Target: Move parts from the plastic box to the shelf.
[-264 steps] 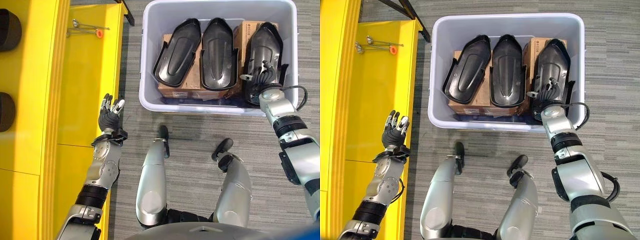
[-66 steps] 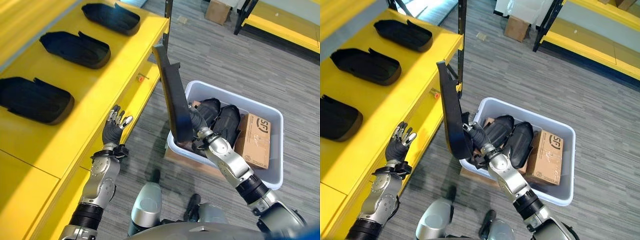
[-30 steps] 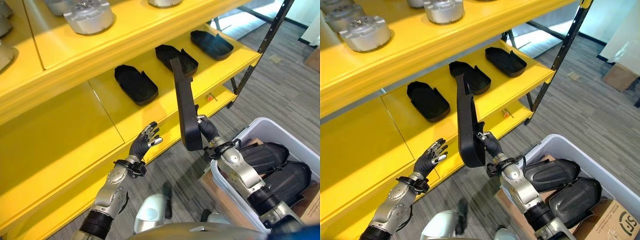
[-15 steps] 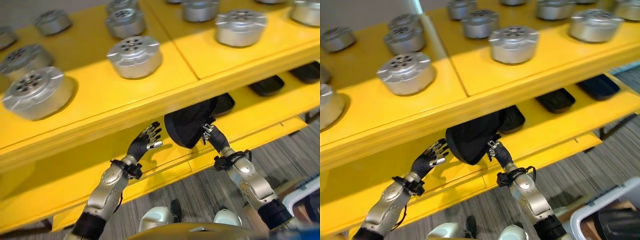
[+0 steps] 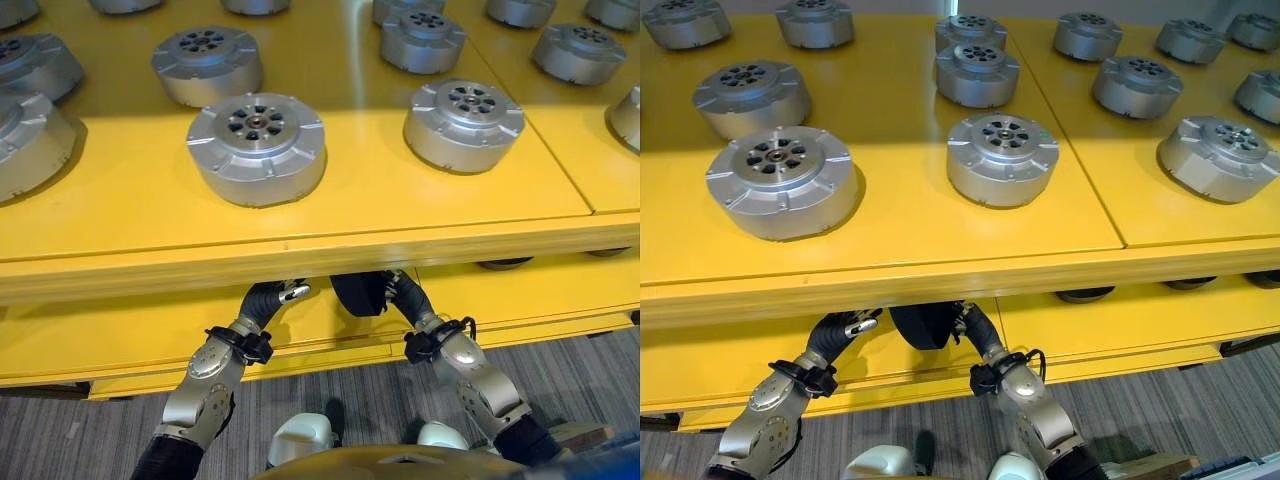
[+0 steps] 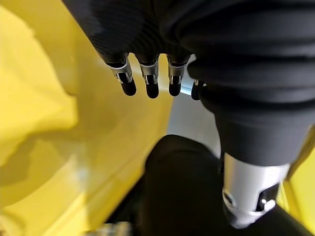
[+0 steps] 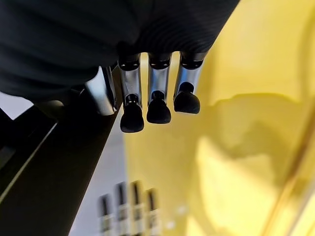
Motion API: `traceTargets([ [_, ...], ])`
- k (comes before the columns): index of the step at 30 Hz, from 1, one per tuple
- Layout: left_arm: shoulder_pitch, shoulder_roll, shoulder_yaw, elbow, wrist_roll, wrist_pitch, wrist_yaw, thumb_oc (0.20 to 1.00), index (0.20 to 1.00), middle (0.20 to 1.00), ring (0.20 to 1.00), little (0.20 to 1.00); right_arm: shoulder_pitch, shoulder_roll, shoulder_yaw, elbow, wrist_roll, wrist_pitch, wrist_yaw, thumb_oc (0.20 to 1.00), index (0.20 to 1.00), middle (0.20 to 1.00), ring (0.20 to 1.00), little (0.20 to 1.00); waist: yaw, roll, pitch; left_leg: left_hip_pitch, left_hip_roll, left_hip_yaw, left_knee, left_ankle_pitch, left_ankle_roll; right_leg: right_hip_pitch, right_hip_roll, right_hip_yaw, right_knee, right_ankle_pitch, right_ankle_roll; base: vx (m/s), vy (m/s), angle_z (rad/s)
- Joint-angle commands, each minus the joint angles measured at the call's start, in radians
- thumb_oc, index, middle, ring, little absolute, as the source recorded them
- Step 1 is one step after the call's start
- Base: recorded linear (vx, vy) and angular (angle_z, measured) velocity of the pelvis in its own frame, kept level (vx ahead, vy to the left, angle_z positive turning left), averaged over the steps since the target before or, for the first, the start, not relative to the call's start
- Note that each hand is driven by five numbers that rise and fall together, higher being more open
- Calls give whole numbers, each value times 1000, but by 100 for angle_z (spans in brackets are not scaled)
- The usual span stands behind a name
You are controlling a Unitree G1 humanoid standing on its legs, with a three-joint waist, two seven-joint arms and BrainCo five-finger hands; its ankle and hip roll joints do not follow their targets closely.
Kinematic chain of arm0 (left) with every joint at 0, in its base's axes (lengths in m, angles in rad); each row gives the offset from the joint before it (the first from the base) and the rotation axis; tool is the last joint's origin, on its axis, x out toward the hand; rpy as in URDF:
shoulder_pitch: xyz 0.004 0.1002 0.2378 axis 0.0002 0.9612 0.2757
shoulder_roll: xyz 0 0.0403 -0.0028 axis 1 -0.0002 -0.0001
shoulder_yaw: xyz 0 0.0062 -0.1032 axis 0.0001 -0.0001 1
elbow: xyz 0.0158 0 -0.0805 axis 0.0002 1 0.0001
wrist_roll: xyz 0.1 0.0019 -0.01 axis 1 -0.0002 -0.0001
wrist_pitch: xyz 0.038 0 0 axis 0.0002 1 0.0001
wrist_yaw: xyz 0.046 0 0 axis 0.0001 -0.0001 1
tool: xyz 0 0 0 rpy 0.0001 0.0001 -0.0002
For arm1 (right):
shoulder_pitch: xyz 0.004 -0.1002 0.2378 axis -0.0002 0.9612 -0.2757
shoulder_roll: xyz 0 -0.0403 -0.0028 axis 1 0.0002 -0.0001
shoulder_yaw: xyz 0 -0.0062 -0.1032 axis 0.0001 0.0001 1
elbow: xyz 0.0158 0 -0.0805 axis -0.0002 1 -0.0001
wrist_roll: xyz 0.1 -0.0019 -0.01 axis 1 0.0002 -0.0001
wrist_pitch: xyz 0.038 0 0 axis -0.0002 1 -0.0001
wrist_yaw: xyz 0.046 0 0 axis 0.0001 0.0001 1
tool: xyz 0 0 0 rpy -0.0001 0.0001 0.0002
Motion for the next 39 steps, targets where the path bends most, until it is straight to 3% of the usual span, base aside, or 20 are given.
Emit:
traceTargets([
  [1, 1, -6, -6, -55, -13, -25, 28, 1000, 1000, 1000, 1000, 1000, -109, 26, -14, 8, -65, -110, 22, 200, 200, 200, 200, 200, 41, -24, -10, 10, 6, 125, 0, -27, -41, 69, -85, -73, -62, 49, 30, -186, -368, 35],
  [7, 22, -17, 6, -63, -28, -40, 73, 1000, 1000, 1000, 1000, 1000, -178, 16, 14, 76, -140, -105, -10, 200, 200, 200, 200, 200, 80, -9, 8, -23, 20, 54, 9, 2, -70, 83, -55, -86, -61, 6, -13, -140, -266, 12],
  [11, 19, -30, 8, -61, -34, -39, 62, 1000, 1000, 1000, 1000, 1000, -237, 14, 6, 125, -201, -80, -24, 200, 200, 200, 200, 200, 103, 11, 29, -69, 54, 28, 6, 53, -118, 81, -46, -118, -57, -10, -38, -173, -185, 33],
  [12, 19, -33, 9, -60, -34, -37, 60, 1000, 1000, 1000, 1000, 1000, -237, 13, 2, 128, -218, -78, -27, 200, 200, 200, 200, 200, 102, 14, 31, -77, 61, 40, 9, 59, -125, 83, -47, -128, -54, -13, -41, -90, -132, 32],
  [15, 7, -52, 5, -33, -27, -18, 20, 1000, 1000, 1000, 1000, 1000, -205, -2, -14, 111, -253, -64, -56, 200, 200, 200, 200, 200, 71, 20, 35, -107, 116, 216, 53, 73, -148, 97, -67, -214, -35, -28, -48, -68, -111, 55],
  [17, -5, -53, -6, -16, -32, -19, 26, 1000, 1000, 1000, 1000, 1000, -198, -16, -13, 99, -270, -55, -57, 200, 200, 200, 200, 200, 51, 12, 35, -97, 136, 258, 96, 43, -154, 93, -88, -230, -3, -53, -49, -42, -40, 100],
  [19, -3, -57, -11, -16, -28, -26, 47, 1000, 1000, 1000, 1000, 1000, -218, -28, -4, 108, -290, -43, -30, 200, 200, 200, 200, 200, 47, 4, 39, -91, 145, 210, 151, 9, -149, 68, -101, -201, 28, -56, -55, -118, 55, 61],
  [21, 5, -64, -9, -29, -31, -32, 56, 1000, 1000, 1000, 1000, 1000, -241, -37, 1, 119, -298, -35, 3, 200, 200, 200, 200, 200, 43, 4, 38, -83, 170, 176, 176, 24, -149, 35, -108, -179, 43, -39, -67, -120, 143, -23],
  [25, 27, -68, -4, -49, -43, -32, 69, 1000, 1000, 1000, 1000, 1000, -263, -59, -1, 124, -307, -6, 19, 200, 200, 200, 200, 200, 27, 8, 28, -62, 257, 110, 197, 130, -184, -4, -132, -132, 83, -50, -76, -63, 280, -54],
  [27, 25, -65, -5, -48, -46, -39, 60, 1000, 1000, 1000, 1000, 1000, -282, -76, -11, 134, -323, 7, 27, 200, 200, 200, 200, 200, 17, 18, 26, -57, 277, 85, 186, 145, -191, -37, -158, -110, 121, -55, -69, -90, 450, -34],
  [29, 3, -55, -20, -33, -51, -43, 55, 1000, 1000, 1000, 1000, 1000, -309, -99, -33, 155, -320, 18, 31, 200, 200, 200, 200, 200, 2, 38, 33, -41, 251, 117, 174, 73, -184, -63, -187, -103, 159, -54, -44, -90, 400, -22],
  [32, -33, -36, -43, -21, -65, -28, 59, 1000, 1000, 1000, 1000, 1000, -333, -116, -63, 175, -325, 35, 8, 200, 200, 200, 200, 200, -10, 41, 51, -31, 220, 155, 170, -14, -162, -68, -217, -90, 171, -27, -8, -60, 255, 10],
  [36, -48, -19, -53, -11, -73, -6, 85, 1000, 1000, 1000, 1000, 1000, -344, -129, -111, 196, -283, 76, -11, 200, 200, 200, 200, 200, -14, 30, 72, -20, 196, 165, 175, -46, -141, -48, -220, -65, 139, 8, 23, 3, 91, 7],
  [39, -70, -3, -45, -31, -73, 28, 91, 1000, 1000, 1000, 1000, 1000, -369, -141, -157, 223, -311, 92, -52, 200, 200, 200, 200, 200, 13, 4, 99, -41, 184, 152, 210, -68, -133, -28, -213, -73, 97, 27, 36, -87, -67, 11],
])
